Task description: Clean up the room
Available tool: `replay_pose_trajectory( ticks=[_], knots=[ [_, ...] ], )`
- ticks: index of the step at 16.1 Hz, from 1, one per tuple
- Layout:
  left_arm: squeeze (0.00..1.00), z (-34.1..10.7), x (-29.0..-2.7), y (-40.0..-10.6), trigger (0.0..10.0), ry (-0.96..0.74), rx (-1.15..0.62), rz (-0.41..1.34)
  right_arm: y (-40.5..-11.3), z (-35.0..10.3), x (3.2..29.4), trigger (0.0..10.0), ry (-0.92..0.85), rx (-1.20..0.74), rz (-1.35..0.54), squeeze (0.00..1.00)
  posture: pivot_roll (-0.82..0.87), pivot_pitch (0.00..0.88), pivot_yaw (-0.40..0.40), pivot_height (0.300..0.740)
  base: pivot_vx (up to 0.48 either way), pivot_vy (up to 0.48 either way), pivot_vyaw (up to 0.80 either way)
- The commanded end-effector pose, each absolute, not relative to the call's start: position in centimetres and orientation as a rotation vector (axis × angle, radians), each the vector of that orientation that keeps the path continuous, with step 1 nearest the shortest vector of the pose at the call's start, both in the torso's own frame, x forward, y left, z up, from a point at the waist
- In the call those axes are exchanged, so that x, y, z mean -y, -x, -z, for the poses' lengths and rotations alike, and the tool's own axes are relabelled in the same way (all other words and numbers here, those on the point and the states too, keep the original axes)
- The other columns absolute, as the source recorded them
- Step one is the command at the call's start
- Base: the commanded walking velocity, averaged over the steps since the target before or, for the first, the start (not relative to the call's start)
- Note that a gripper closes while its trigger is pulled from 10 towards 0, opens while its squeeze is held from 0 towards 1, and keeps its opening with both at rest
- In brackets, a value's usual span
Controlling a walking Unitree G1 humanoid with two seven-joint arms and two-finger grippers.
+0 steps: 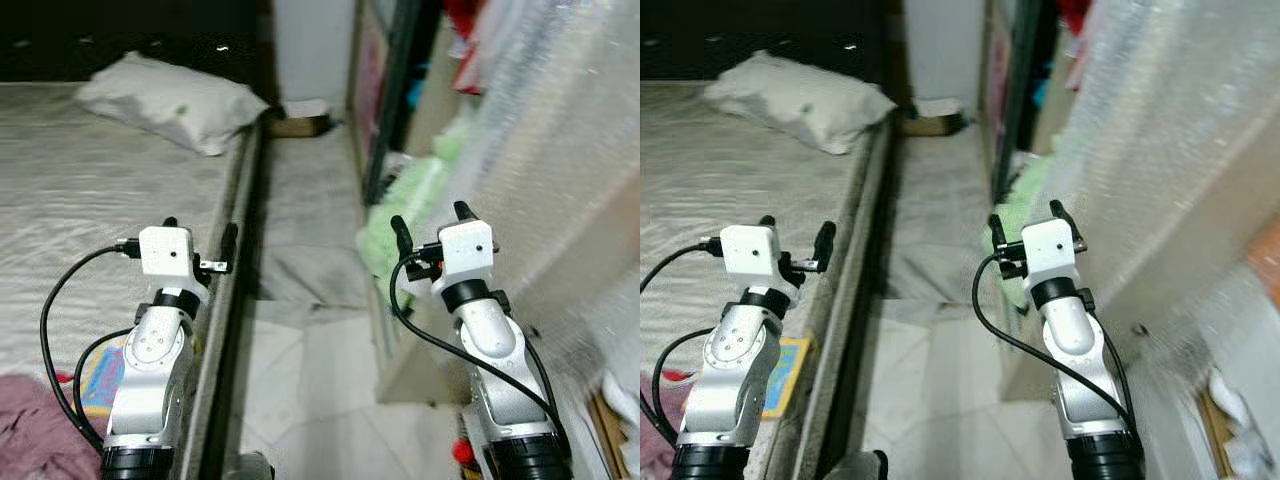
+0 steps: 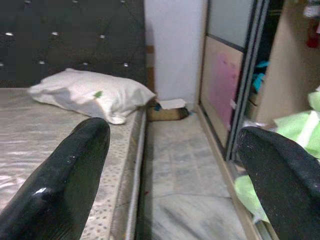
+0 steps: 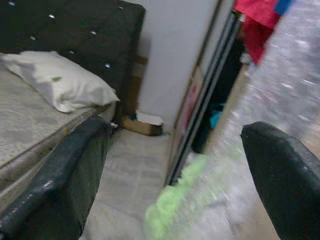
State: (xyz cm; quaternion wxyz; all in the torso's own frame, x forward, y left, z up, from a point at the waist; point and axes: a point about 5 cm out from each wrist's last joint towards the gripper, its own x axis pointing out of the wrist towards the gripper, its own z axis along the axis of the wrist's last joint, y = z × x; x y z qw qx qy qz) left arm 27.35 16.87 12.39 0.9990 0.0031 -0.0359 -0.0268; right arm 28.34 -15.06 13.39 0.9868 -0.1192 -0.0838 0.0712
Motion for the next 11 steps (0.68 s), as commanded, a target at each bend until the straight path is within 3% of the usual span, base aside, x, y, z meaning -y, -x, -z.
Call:
replay_pose_trajectory(
  ticks=[1,11],
  knots=[
    [0.0,-12.49,-16.92,-27.51,10.0,-0.006,0.075,0.056,-28.64,-13.71,14.83,10.0,0.242,0.183,-0.157,0.0,-0.03,0.0,-0.021,0.74,0.0,0.0,0.8],
    [0.0,-12.64,-16.94,-27.9,10.0,-0.007,0.086,0.05,-28.78,-13.82,14.9,10.0,0.237,0.194,-0.15,0.0,-0.04,0.0,-0.018,0.74,0.0,0.0,0.8]
  ],
)
